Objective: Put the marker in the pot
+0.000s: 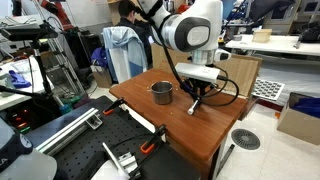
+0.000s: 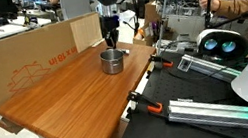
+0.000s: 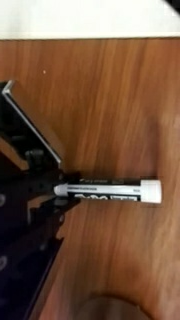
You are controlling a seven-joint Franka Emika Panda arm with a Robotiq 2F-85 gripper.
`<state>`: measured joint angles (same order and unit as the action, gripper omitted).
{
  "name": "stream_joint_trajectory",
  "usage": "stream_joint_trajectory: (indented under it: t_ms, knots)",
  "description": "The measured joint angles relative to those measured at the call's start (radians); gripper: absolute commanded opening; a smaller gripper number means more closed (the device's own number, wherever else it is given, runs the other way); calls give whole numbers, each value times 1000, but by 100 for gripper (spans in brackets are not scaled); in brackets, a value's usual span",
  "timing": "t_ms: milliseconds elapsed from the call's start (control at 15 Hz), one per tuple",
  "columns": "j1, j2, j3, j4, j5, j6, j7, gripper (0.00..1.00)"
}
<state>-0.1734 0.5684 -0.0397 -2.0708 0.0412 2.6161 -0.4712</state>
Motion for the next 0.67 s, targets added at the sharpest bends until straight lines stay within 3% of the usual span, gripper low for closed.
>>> stream_joint_trajectory:
  t_ms: [333, 667]
  knots:
    - [-6, -65, 32, -24, 0, 16, 0, 5]
    - [-7, -238, 81, -127, 10, 106, -6, 5]
